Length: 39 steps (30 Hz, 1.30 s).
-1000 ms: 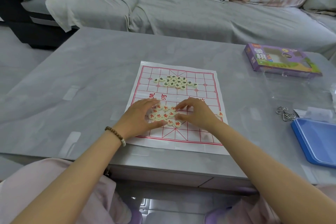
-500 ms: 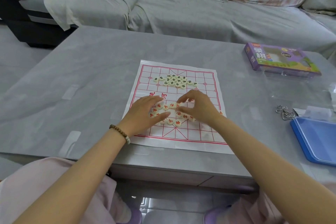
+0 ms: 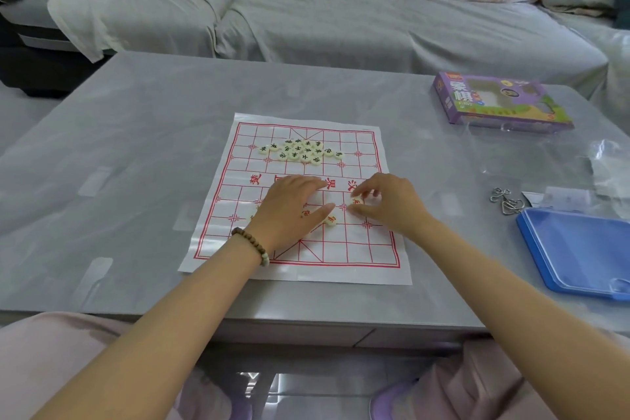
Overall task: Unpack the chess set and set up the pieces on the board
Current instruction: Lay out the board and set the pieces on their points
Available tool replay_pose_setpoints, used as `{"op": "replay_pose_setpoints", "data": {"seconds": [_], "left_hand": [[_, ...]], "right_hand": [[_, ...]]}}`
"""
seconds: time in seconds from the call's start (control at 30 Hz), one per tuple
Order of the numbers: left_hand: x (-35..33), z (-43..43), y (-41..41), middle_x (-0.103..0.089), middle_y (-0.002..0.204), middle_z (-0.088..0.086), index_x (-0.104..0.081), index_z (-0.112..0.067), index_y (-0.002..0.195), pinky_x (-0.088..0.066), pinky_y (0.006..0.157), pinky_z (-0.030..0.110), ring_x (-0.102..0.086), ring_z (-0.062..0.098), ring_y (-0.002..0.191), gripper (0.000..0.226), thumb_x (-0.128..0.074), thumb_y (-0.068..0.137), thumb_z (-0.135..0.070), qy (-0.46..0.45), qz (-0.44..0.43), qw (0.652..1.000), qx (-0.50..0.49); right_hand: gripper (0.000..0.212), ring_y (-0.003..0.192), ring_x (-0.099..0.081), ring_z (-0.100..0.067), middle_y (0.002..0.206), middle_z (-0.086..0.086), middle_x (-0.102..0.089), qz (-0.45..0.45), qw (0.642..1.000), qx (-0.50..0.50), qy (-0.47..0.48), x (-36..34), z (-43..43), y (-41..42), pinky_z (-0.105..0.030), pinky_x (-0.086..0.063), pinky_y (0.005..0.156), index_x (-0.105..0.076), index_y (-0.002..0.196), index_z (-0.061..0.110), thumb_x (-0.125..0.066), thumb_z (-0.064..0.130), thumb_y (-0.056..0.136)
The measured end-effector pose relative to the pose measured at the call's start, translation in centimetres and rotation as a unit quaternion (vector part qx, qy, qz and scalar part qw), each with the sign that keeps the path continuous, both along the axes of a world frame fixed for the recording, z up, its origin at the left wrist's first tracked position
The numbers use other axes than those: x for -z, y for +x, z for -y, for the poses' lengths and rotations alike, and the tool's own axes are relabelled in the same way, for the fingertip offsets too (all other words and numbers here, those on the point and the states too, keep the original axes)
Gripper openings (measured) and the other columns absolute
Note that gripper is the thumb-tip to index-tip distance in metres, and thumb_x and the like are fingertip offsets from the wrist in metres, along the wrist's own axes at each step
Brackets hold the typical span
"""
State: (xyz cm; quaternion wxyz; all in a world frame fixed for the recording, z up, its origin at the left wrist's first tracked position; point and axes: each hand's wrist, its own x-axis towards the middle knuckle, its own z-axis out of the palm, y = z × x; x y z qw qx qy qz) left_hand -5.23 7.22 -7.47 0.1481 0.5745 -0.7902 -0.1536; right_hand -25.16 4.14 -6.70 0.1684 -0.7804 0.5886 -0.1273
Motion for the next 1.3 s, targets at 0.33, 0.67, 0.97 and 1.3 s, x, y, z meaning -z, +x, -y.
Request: {"op": "replay_pose_setpoints", "data": {"seconds": [0.33, 0.67, 0.97, 1.3], "left_hand": [[0.0, -0.2, 1.2, -0.039, 0.143, -0.008, -0.042, -0.025, 0.136, -0.014, 0.111, 0.028, -0.028, 0.011, 0.134, 0.046, -0.041, 0.094, -0.045, -0.010, 0.004, 1.000, -0.016], [0.5, -1.0, 4.6, -0.042, 0.142, -0.005, -0.045, -0.023, 0.134, -0.019, 0.111, 0.030, -0.031, 0.013, 0.133, 0.042, -0.034, 0.097, -0.041, 0.001, -0.037, 0.997, -0.070], [1.1, -2.3, 7.0, -0.039, 0.144, -0.005, -0.044, -0.024, 0.135, -0.019, 0.111, 0.031, -0.029, 0.013, 0.135, 0.045, -0.032, 0.095, -0.042, 0.015, -0.068, 0.992, -0.101], [0.4, -2.5, 4.6, -0.043, 0.140, -0.005, -0.048, -0.024, 0.131, -0.018, 0.109, 0.028, -0.030, 0.012, 0.134, 0.038, -0.036, 0.097, -0.037, -0.011, -0.101, 0.993, -0.066]], "right_hand": [[0.032, 0.102, -0.056, -0.009, 0.106, 0.010, -0.066, 0.100, 0.994, -0.016, 0.042, -0.1, -0.9, 0.6, -0.031, -0.040, 0.102, -0.063, 0.111, 0.026, -0.072, 0.029, 0.080], [0.028, 0.097, -0.055, -0.005, 0.103, 0.009, -0.067, 0.134, 0.990, -0.024, 0.027, 0.3, -1.3, 1.4, -0.026, -0.042, 0.096, -0.065, 0.106, 0.025, -0.073, 0.026, 0.079], [0.033, 0.095, -0.051, -0.009, 0.106, 0.007, -0.065, 0.018, 0.998, -0.065, -0.007, 0.6, -1.7, 6.3, -0.034, -0.041, 0.094, -0.069, 0.106, 0.027, -0.066, 0.048, 0.080], [0.024, 0.088, -0.055, -0.004, 0.101, 0.007, -0.069, 0.082, 0.995, -0.042, -0.039, -1.6, -1.5, 5.7, -0.026, -0.042, 0.091, -0.070, 0.103, 0.023, -0.068, 0.035, 0.082]]}}
